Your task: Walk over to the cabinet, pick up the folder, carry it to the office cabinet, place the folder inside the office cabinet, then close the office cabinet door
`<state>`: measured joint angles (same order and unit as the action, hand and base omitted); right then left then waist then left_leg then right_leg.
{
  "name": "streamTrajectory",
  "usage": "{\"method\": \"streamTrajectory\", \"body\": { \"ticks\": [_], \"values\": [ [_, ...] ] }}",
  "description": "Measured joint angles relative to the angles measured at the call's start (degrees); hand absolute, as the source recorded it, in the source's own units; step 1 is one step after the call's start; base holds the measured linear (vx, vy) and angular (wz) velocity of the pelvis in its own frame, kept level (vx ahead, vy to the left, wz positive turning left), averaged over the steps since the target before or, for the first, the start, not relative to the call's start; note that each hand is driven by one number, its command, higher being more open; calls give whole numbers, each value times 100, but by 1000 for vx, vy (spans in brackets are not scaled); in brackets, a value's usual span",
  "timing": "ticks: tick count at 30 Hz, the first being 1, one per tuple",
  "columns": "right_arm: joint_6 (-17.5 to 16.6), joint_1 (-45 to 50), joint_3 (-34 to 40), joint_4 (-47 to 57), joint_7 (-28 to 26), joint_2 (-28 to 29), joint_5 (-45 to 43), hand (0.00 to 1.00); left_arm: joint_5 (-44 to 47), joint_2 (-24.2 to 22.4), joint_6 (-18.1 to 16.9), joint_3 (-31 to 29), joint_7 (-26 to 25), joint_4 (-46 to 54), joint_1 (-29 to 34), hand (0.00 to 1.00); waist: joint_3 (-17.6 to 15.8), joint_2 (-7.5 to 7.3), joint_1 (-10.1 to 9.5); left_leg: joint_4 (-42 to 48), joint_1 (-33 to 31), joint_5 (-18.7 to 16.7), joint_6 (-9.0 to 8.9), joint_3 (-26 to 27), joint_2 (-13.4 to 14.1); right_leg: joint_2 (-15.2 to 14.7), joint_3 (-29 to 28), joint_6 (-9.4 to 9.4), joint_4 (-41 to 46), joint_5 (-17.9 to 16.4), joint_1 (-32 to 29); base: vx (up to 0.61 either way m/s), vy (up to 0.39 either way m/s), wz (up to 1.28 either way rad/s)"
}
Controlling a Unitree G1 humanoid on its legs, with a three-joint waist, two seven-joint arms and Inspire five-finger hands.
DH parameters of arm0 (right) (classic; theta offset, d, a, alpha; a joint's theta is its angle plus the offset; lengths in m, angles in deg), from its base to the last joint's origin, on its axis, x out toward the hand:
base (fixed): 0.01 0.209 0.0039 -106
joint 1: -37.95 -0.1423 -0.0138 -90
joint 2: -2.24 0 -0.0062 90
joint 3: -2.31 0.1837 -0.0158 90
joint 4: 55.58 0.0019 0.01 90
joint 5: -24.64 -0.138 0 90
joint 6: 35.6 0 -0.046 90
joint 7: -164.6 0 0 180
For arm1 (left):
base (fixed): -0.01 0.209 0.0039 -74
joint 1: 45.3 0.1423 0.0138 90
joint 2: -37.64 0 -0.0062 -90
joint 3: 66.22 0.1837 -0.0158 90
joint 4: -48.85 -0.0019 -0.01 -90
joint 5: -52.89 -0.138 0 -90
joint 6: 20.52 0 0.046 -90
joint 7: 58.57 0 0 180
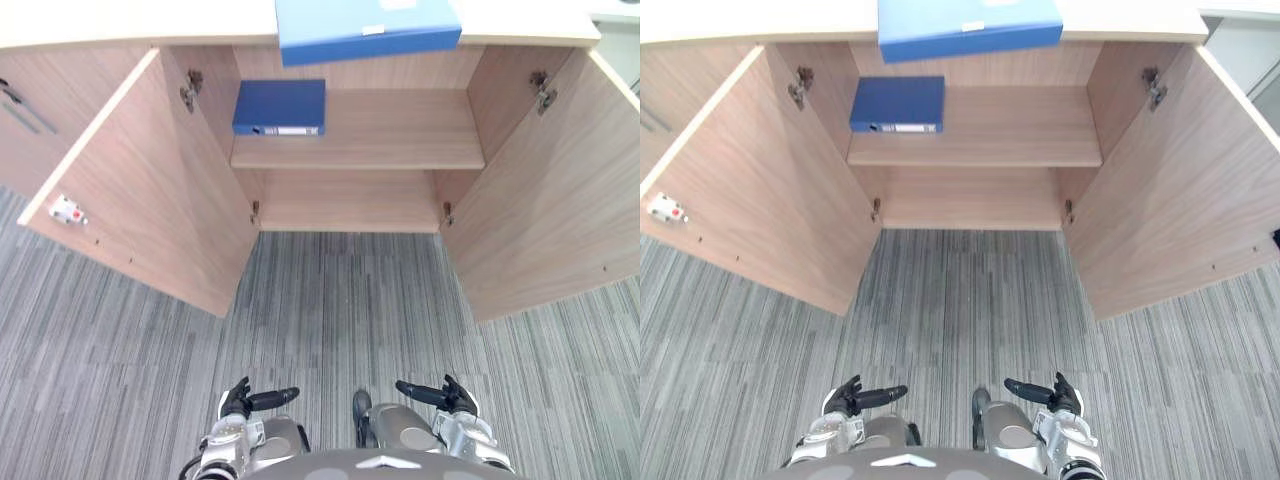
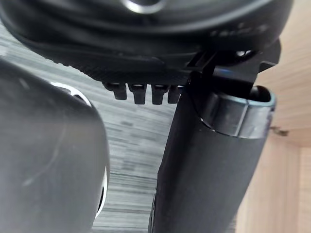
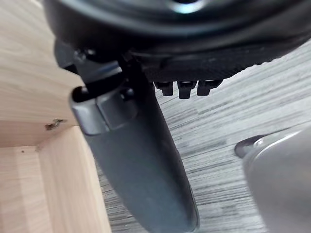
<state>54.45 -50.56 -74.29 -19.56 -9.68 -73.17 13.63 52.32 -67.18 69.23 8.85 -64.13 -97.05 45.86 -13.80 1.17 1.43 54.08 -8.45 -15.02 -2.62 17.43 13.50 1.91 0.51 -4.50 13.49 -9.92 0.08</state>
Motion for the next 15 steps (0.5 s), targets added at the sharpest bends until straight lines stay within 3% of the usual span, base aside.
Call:
{"method": "streamTrajectory", "body": {
  "ticks": [2,4,5,7,8,10,11,13,14,15],
  "values": [
    [-9,-18,22,62,-3,83,-49,100,-1,-80,-17,1,4,67,-22,100,11,3,-92,-471,-304,-144,-28,137,71,-71,-192,67,-150,-61,232,278,90,-68],
    [0,-13,121,77,10,167,-51,100,-5,-79,-47,4,29,76,-34,100,18,-20,-97,-1417,-460,-154,-11,268,-55,-244,-311,139,-271,-103,449,246,139,-41],
    [-1,47,129,79,47,167,-52,100,-5,-79,-54,9,44,78,-38,100,68,-55,-108,-2143,-575,-66,-66,248,-261,-417,-399,265,-327,-188,543,315,205,-32],
    [0,121,158,79,77,137,-52,100,-4,-119,-55,14,36,60,-22,100,146,-6,-105,-3369,-649,578,-84,59,-521,-548,-536,445,-393,-345,656,342,241,-40],
    [26,145,158,21,85,147,-50,100,-3,-73,-43,10,49,26,8,100,267,-58,-120,-3440,-558,1006,108,5,-673,-663,-712,563,-428,-467,708,436,317,-47],
    [60,218,157,19,70,236,-46,100,-5,4,-44,8,55,-12,30,100,438,-236,-106,-3466,-447,741,141,264,-800,-862,-826,592,-208,-448,592,443,306,-54],
    [90,235,156,19,61,281,-35,100,-4,39,-45,6,55,-51,29,100,471,-311,-161,-3450,-213,631,230,507,-808,-922,-931,603,170,-445,489,380,254,-99],
    [96,193,92,37,49,315,-33,100,-4,60,-39,10,51,-78,85,100,488,-350,-224,-3512,248,429,367,885,-797,-953,-1023,848,1319,-378,92,354,294,-113],
    [89,139,41,64,15,321,-31,100,-2,62,-38,43,47,-89,102,100,484,-320,-223,-3612,526,301,385,971,-801,-945,-1043,1079,2370,-325,-390,288,307,-97],
    [83,105,-1,112,-38,340,-31,100,2,71,-39,118,48,-160,65,100,484,-302,-203,-3721,770,182,337,1059,-828,-905,-947,1085,3206,-488,-846,282,266,-77]
  ]
}}
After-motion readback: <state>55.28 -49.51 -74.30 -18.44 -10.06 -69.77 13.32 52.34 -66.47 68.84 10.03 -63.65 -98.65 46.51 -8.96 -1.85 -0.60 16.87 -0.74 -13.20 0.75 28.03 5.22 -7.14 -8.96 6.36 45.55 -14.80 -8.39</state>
